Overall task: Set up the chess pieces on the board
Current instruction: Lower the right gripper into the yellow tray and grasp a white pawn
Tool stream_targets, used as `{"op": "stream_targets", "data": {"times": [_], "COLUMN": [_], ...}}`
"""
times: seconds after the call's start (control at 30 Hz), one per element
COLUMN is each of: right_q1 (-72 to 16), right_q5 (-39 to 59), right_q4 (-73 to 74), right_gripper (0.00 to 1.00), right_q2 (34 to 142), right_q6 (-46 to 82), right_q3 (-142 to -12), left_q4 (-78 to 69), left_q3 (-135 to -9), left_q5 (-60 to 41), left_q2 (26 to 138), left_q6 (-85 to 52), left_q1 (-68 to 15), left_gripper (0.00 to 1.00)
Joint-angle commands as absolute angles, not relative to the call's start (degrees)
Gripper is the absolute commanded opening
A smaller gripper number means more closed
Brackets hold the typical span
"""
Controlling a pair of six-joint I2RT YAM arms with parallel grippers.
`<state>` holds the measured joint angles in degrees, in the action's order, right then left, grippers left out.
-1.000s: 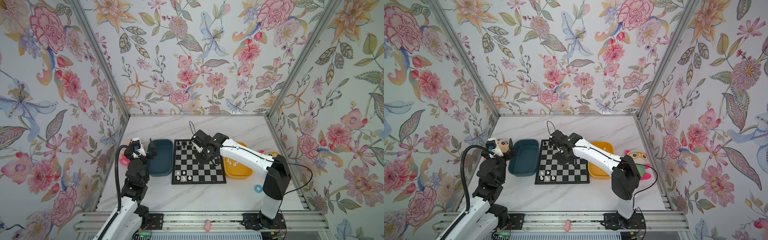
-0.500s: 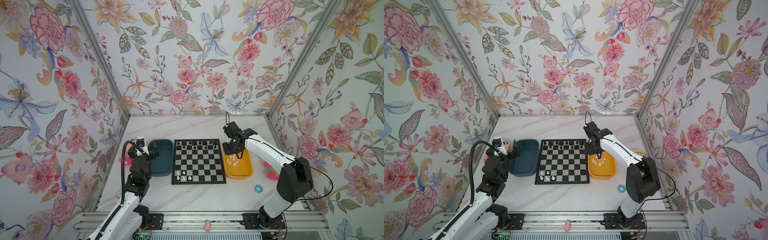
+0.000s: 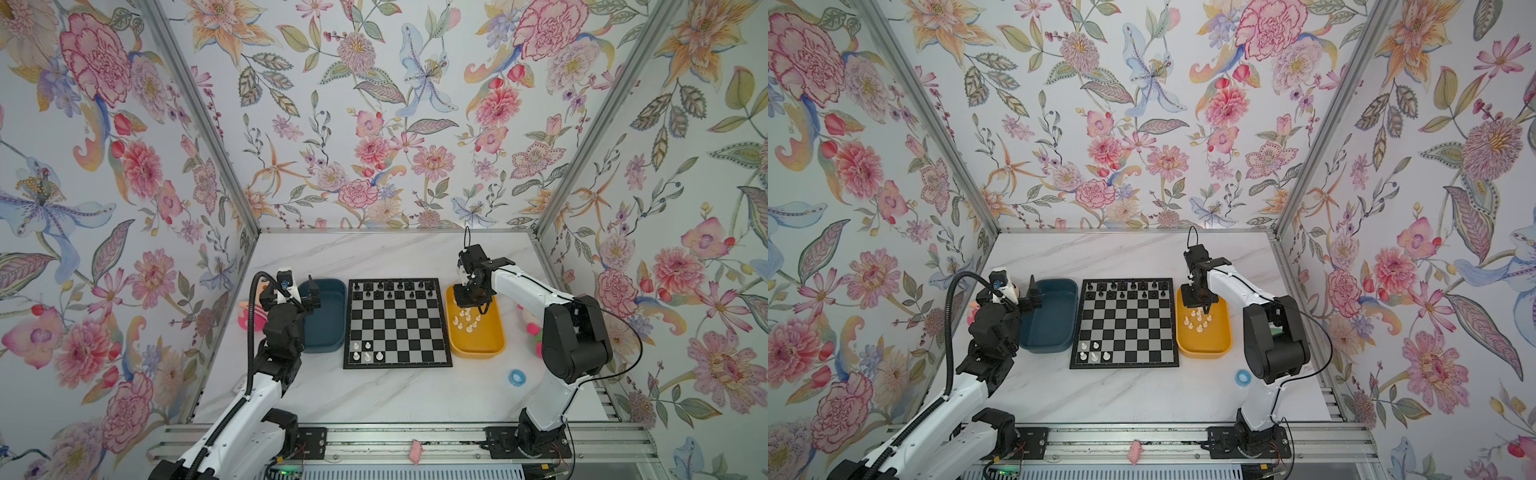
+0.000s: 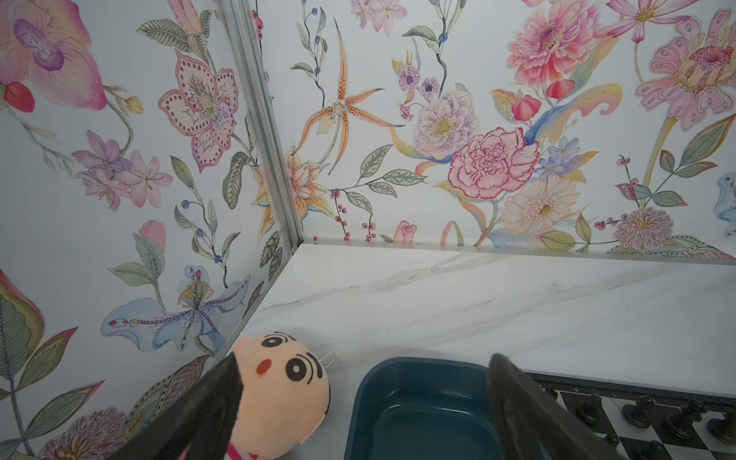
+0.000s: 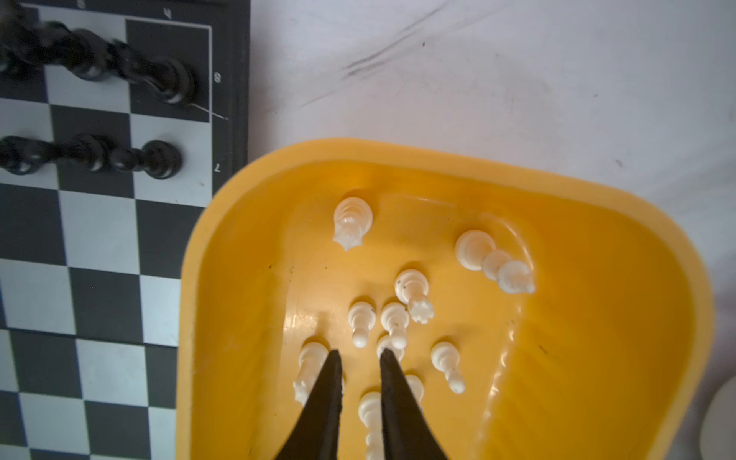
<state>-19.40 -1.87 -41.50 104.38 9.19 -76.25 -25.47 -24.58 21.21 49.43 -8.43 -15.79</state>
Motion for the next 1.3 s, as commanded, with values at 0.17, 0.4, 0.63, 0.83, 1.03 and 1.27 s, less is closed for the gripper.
{"op": "stream_targets", "data": {"times": [0.17,0.4,0.63,0.83,1.03,1.27], "right_q1": [-18.74,-18.5,-18.35,-18.3,-18.28,-18.35], "right_q5": [0.08,-0.4,-0.36,-0.11,0.41,0.69], "right_q4": [-39.47,-39.3,-39.18,-39.29,-39.31,-39.28], "right_gripper": [0.2,0.2,0.2,0.2,0.2,0.2], "right_q2": [106.91,107.98,108.72,109.07,109.07,109.07], "right_q6": [8.09,8.09,7.99,8.08,8.2,8.35], "right_q3": [-75.18,-74.66,-74.36,-74.26,-73.83,-73.49], "left_q4": [-26.46,-26.27,-26.34,-26.37,-26.37,-26.28], "left_q3": [-26.74,-26.7,-26.69,-26.61,-26.54,-26.3], "left_q5": [20.3,20.48,20.46,20.34,20.3,20.47], "left_q2": [50.45,50.03,50.05,49.84,49.75,49.36], "left_q6": [-9.32,-9.23,-9.13,-9.14,-9.1,-9.11], "left_q1": [-16.48,-16.44,-16.51,-16.44,-16.51,-16.45], "left_gripper": [0.97,0.97,0.97,0.97,0.97,0.97]}}
